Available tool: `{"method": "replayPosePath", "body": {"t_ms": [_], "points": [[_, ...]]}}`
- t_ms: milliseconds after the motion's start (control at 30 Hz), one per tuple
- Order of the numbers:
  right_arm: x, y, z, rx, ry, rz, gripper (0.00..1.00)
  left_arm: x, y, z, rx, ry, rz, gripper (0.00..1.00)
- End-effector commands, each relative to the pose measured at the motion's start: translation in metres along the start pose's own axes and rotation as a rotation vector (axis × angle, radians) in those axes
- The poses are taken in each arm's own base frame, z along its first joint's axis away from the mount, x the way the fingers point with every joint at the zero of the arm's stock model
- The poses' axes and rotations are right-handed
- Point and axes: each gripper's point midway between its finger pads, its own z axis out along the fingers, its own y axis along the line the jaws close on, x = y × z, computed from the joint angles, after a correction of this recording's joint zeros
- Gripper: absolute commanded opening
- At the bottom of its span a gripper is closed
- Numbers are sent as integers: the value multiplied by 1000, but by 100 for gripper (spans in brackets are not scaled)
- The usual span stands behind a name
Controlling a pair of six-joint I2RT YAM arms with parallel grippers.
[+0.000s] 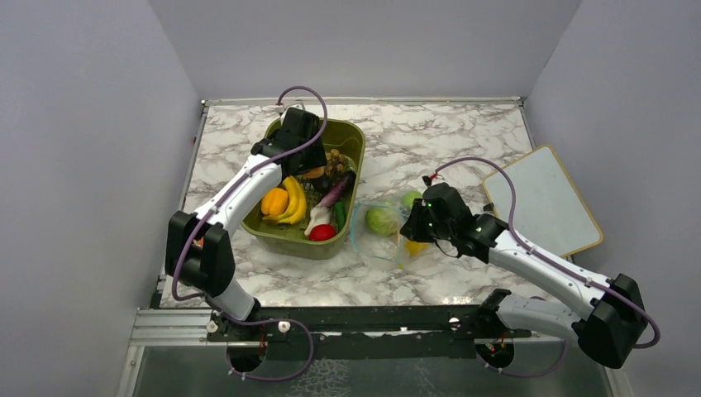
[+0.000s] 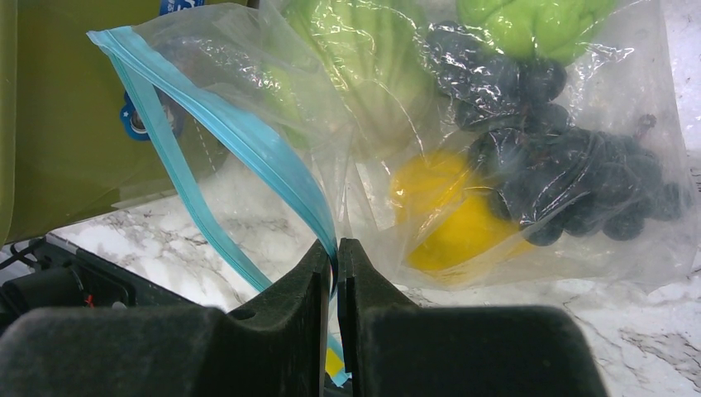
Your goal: Open the zip-top bag and remove the fake food
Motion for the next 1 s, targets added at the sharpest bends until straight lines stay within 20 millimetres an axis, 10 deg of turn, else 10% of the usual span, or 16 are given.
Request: {"method": "replayPosePath", "body": {"t_ms": [0,233,333,467,667,967], "points": [[-7,5,-3,-15,-8,-13,9,-28,-5,17,2,-47,25,1],[-9,5,-2,0,-1,-23,9,-30,-18,60,46,-5,-28,12],[-3,4,-1,-3,11,-12,9,-22,-10,85,9,47,-38,50],[-1,4,-3,-11,14,-2,9,3,5,106,-21,184,-64,59],[-1,3,-2,-7,12,-6,10,-4,7,89,-12,142,-59,94],[4,3,1,-12,38,-16,9,-39,-4,55,35,39,-78,99]]}}
